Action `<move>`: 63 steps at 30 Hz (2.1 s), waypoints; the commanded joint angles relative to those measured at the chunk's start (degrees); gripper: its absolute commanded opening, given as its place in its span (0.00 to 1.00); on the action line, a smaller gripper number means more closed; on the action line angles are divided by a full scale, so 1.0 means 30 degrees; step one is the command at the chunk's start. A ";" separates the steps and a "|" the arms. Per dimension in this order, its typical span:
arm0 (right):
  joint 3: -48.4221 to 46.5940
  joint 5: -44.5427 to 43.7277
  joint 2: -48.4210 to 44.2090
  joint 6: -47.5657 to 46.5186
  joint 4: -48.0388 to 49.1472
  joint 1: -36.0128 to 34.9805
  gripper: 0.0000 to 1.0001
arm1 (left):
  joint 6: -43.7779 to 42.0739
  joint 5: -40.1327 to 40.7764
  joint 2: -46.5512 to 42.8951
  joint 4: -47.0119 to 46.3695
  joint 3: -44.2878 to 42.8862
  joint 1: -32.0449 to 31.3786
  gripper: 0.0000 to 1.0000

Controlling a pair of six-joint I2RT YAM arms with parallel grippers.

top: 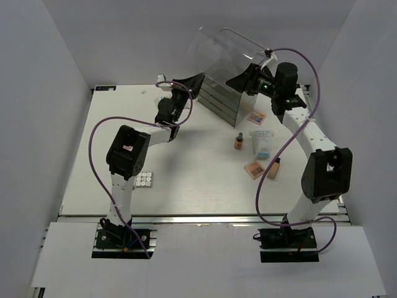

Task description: Organize the makeup

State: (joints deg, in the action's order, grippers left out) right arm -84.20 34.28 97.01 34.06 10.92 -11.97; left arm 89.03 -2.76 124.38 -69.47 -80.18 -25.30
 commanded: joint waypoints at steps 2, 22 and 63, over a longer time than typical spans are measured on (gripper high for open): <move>-0.1229 -0.0060 0.0299 0.0247 0.1107 -0.0230 0.61 | -0.0030 -0.0192 -0.1469 -0.1393 -0.0109 -0.0063 0.00; -0.0380 0.0379 0.0006 0.0276 0.2425 -0.0259 0.20 | -0.2898 0.1180 -0.6152 0.3697 0.7152 0.1078 0.57; 0.0324 0.0877 -0.0930 0.1741 0.2748 -0.0288 0.06 | -0.5157 0.1420 0.4979 2.8228 -1.0983 0.4712 0.21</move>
State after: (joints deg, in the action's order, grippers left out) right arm -83.55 35.18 98.17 38.83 15.59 -12.56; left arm 73.01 0.99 140.59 17.37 -113.73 -11.11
